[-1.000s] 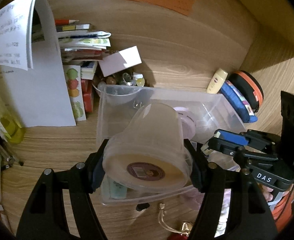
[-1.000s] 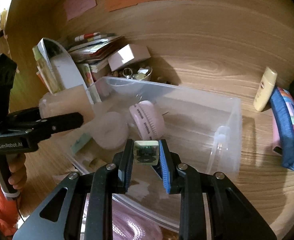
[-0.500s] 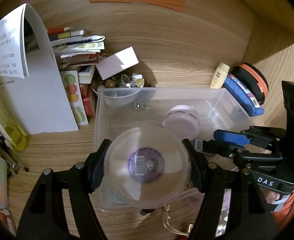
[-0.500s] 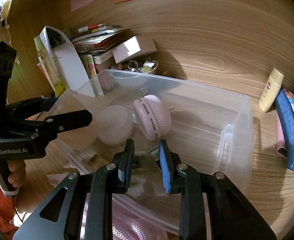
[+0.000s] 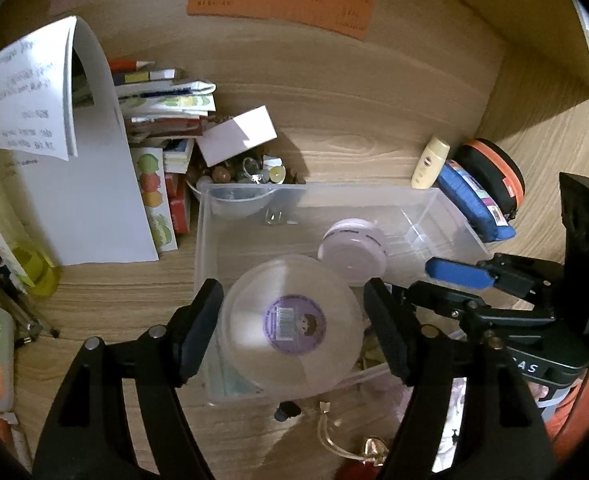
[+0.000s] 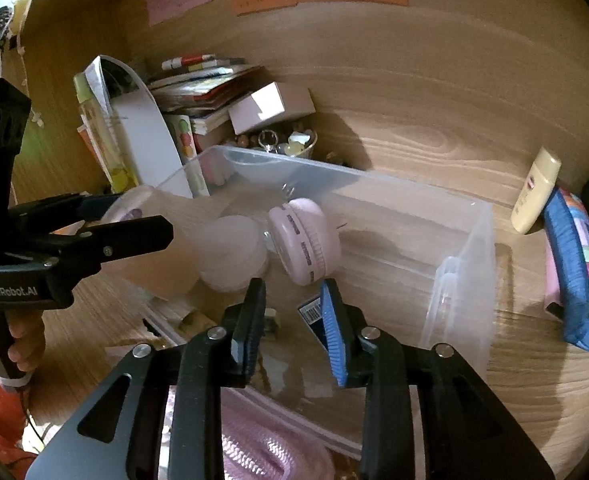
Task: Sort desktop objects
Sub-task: 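Lower tape roll and card into the bin and open both tools, then move both open tools back toward red pouch and green jar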
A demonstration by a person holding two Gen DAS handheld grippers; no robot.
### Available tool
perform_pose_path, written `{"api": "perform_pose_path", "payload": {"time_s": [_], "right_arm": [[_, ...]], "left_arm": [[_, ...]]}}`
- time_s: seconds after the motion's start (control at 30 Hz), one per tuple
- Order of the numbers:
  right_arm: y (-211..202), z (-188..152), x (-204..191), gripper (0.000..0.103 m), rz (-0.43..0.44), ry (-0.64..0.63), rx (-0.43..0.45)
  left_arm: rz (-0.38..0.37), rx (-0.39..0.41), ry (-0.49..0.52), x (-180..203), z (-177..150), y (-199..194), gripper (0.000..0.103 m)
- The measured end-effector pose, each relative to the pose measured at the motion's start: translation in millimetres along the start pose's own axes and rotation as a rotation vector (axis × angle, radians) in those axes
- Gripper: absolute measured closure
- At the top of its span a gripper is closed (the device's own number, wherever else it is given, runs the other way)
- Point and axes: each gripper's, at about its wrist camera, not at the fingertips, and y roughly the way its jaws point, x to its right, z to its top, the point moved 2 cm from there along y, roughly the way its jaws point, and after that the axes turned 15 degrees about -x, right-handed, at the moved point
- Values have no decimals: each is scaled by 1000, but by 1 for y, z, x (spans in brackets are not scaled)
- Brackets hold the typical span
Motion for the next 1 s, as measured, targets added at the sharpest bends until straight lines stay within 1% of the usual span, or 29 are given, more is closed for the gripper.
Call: {"api": "perform_pose_path", "payload": {"time_s": [0.03, 0.1, 0.17, 0.27, 0.3, 0.37, 0.43, 0.47, 0.67, 0.73, 1.0], "right_arm": [[-3, 0, 0, 58, -6, -1, 10], [-10, -1, -1, 53, -21, -4, 34], [-18, -2, -4, 53, -35, -10, 54], [-29, -5, -8, 50, -54, -15, 73], [-33, -7, -9, 47, -60, -16, 79], [-40, -11, -11, 43, -73, -14, 90], [-48, -16, -13, 33, -86, -14, 103], [-51, -18, -14, 32, -92, -12, 111], [-72, -37, -18, 30, -113, -2, 149], [-77, -42, -19, 20, -115, 6, 157], [-93, -70, -26, 19, -126, 18, 176]], "left_arm": [[5, 3, -2, 0, 0, -2, 29], [15, 9, -4, 0, -2, -6, 27], [28, 14, -8, 0, -4, -11, 27], [21, 21, -16, -2, -8, -18, 26], [20, 24, -19, -3, -9, -21, 25], [17, 34, -23, -3, -12, -27, 19], [21, 46, -25, -3, -16, -34, 15], [25, 51, -23, -2, -18, -37, 13], [42, 51, 1, 4, -36, -47, 12], [53, 55, 9, 6, -42, -51, 12], [62, 60, 9, 7, -68, -62, 11]]}}
